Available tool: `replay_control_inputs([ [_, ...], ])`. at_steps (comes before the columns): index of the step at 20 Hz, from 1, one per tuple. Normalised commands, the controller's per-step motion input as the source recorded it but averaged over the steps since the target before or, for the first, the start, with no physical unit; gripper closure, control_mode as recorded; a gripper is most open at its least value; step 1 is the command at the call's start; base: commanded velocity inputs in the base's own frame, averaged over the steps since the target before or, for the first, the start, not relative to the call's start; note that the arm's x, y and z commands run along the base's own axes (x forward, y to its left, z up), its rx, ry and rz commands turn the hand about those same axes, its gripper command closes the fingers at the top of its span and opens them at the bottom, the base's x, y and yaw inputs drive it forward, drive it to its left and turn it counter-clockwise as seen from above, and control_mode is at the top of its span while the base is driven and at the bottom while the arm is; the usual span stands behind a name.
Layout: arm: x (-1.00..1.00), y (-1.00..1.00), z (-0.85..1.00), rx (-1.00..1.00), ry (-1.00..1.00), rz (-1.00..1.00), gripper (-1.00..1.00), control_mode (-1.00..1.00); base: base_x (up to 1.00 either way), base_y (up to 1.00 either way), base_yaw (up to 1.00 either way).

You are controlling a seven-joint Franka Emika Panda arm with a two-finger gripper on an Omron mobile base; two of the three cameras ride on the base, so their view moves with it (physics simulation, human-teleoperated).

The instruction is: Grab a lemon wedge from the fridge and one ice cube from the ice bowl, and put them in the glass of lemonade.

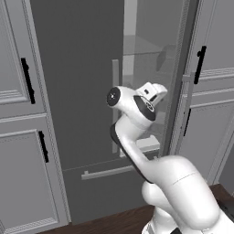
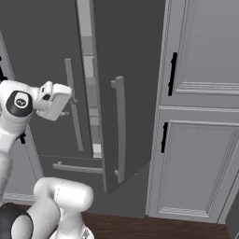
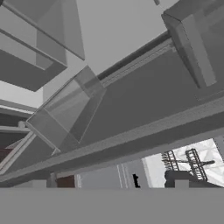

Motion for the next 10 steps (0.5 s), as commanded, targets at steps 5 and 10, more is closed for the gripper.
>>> replay_control_inputs([
  [5,0.61,-0.11,-0.26,0.0,0.0,0.0,-1.0,-1.0,0.0,0.0,0.0],
  [10,0.56,-0.45,-0.24,-0.01,0.06,0.0,-1.0,-1.0,0.0,0.0,0.0],
])
